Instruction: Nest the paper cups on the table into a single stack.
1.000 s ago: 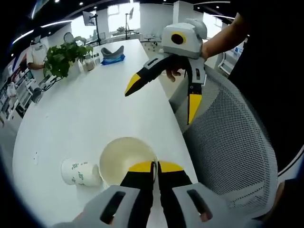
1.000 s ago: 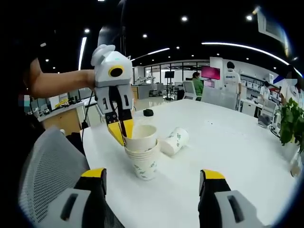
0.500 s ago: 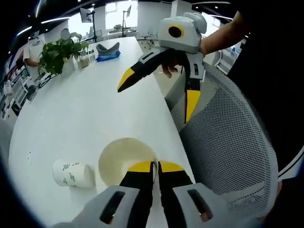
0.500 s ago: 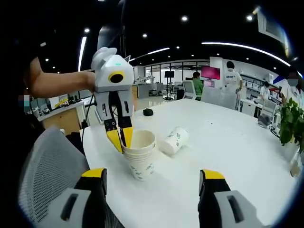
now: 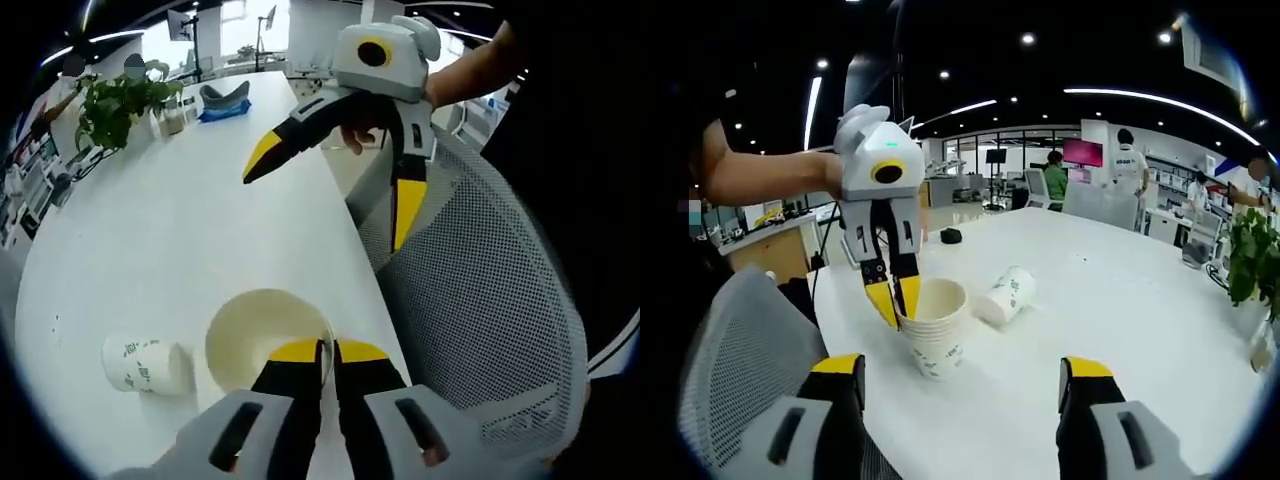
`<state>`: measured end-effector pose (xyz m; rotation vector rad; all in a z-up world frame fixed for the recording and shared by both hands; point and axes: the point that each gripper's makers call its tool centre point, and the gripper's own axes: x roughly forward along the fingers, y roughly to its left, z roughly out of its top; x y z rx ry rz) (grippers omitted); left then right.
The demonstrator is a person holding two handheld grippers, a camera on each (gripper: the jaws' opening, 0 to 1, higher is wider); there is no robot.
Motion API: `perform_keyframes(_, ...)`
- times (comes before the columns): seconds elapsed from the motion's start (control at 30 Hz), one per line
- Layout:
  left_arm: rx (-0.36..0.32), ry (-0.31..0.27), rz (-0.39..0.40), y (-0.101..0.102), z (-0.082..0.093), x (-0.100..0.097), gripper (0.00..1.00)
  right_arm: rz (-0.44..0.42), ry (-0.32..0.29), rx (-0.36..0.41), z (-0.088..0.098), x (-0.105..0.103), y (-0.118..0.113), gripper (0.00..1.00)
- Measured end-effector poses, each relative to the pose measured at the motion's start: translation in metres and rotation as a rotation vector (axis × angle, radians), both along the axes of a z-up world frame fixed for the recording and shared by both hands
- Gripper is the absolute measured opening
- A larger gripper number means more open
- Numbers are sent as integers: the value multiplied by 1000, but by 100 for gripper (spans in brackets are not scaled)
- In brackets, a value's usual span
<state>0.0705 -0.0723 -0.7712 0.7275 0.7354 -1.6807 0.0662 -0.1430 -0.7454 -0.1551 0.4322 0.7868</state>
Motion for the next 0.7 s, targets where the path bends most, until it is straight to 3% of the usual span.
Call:
perform_keyframes(0.23,2,-25,7,0,-2,2,5,0,4,-1,-1,0,0,81)
perform_keyframes(0.43,-30,-28,48,1,8,1,12,-11,14,12,-1,2,-2,81)
perform_keyframes(0.7,-208,-17,233,3,41,19,18,-22,34,15,-1,7,-3,80)
